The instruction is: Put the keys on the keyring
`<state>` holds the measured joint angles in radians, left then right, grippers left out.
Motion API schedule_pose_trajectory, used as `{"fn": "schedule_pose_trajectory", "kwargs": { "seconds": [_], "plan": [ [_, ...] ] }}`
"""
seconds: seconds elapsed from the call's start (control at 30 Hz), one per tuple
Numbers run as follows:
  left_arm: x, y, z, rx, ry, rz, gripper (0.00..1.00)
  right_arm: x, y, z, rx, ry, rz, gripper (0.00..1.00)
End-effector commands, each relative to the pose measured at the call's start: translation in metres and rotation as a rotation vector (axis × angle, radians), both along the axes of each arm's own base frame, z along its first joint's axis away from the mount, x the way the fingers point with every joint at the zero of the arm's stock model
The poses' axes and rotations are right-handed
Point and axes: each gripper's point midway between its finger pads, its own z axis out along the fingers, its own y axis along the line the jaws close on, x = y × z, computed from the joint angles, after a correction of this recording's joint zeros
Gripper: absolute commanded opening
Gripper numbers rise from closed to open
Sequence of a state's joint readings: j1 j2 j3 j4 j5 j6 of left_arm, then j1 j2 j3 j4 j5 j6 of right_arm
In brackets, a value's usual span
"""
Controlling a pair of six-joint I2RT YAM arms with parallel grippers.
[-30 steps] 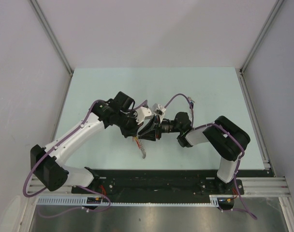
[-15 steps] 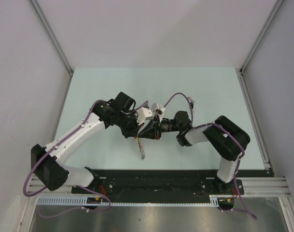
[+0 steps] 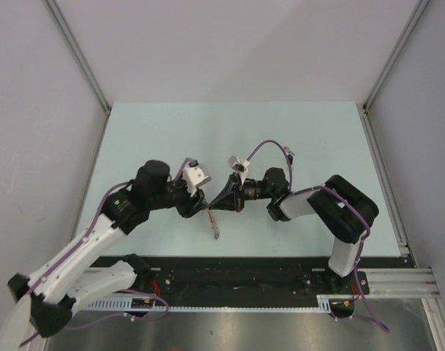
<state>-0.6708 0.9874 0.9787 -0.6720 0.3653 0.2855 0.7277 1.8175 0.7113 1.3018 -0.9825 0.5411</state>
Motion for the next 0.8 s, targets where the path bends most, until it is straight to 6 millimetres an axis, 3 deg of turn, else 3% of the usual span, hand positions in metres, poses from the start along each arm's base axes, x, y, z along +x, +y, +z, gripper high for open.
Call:
{"fn": "schedule_pose_trajectory", "kwargs": {
  "seconds": [0.0, 0.07, 0.27, 0.47, 0.6, 0.77],
  "plan": [
    [0.009, -0.007, 0.058, -0.39, -0.178, 0.157, 0.51, 0.005, -0.004, 0.059, 0.197, -0.179, -0.022, 0.0],
    [0.0, 0.003, 0.073, -0.503, -0.227, 0.191, 0.52, 0.006, -0.005, 0.06, 0.199, -0.174, -0.027, 0.0],
    [-0.008, 0.006, 0.06, -0.744, -0.215, 0.248, 0.48, 0.004, -0.007, 0.07, 0.219, -0.169, -0.037, 0.0],
    [-0.018, -0.002, 0.05, -0.873, -0.156, 0.206, 0.45, 0.006, -0.016, 0.088, 0.26, -0.186, -0.089, 0.0],
    [-0.019, -0.002, 0.049, -0.93, -0.137, 0.201, 0.38, 0.004, -0.022, 0.101, 0.284, -0.2, -0.106, 0.0],
    [-0.028, -0.003, 0.052, -1.004, -0.105, 0.152, 0.33, 0.004, -0.026, 0.103, 0.288, -0.195, -0.113, 0.0]
  ]
}}
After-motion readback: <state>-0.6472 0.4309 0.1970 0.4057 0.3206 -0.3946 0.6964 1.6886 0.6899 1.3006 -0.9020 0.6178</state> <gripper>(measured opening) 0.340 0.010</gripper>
